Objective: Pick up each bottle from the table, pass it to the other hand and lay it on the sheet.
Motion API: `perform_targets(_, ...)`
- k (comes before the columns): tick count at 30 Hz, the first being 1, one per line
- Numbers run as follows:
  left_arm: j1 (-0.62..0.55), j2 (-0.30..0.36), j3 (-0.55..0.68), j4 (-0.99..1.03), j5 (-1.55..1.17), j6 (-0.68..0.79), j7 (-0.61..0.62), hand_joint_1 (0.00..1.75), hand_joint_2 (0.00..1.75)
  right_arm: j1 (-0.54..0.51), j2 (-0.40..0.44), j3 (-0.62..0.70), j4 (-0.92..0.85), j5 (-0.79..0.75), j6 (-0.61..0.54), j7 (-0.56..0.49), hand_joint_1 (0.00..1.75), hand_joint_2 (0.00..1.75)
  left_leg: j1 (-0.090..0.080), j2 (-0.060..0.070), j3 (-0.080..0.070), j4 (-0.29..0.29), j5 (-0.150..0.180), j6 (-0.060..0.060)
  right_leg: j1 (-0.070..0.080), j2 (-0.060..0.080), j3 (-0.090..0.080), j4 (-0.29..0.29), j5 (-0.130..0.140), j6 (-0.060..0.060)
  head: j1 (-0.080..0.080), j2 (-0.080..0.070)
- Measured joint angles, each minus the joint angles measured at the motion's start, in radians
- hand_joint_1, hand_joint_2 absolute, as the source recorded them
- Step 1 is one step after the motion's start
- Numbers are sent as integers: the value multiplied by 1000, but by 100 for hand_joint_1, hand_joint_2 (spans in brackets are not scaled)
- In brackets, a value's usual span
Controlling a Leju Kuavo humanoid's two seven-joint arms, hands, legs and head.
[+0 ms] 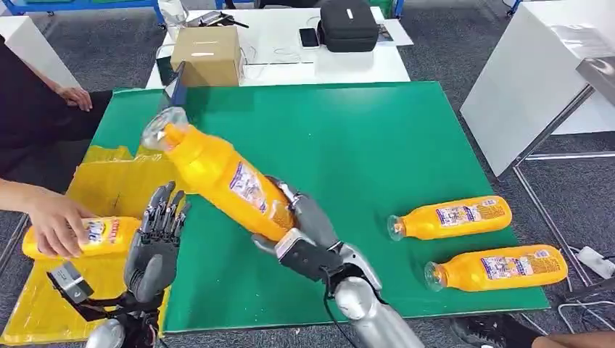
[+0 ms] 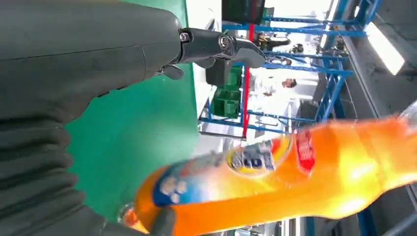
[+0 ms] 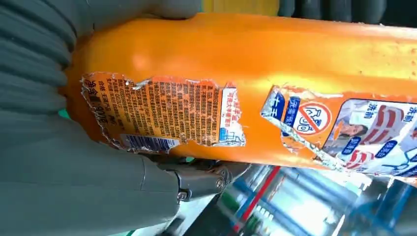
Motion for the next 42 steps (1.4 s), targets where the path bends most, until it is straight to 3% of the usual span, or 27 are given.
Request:
perform_targets(11,18,-5,-41,-36,-18,4,-11,0,175,-7,31,87,30,23,32,27,175,175,0,0,0,0,0,0,-1,0,0,0,0,0,0,0)
perform_targets(21,37,-2,-66,-56,4,9,-19,0,175,-32,75,234,189,95,34,38,175,175,0,0,0,0,0,0,0,0,-1,0,0,0,0,0)
perform_targets(32,53,12,-53,-56,24,5,-15,0,175,-62,90,268,256,111,32,39,175,175,0,1,0,0,0,0,0,1,-1,0,0,0,0,0)
perform_targets(33,53,13,-52,-56,26,4,-14,26,175,-66,94,273,266,117,31,39,175,175,0,1,0,0,0,0,0,1,-1,0,0,0,0,0)
perform_targets(34,55,13,-48,-55,28,3,-14,175,175,-70,97,279,278,122,29,38,175,175,0,1,0,0,0,0,0,1,-1,0,0,0,0,0)
perform_targets(42,63,15,-37,-52,35,-23,-42,175,175,-84,105,290,311,124,25,32,175,175,0,2,0,0,0,0,0,1,-1,0,0,0,0,0)
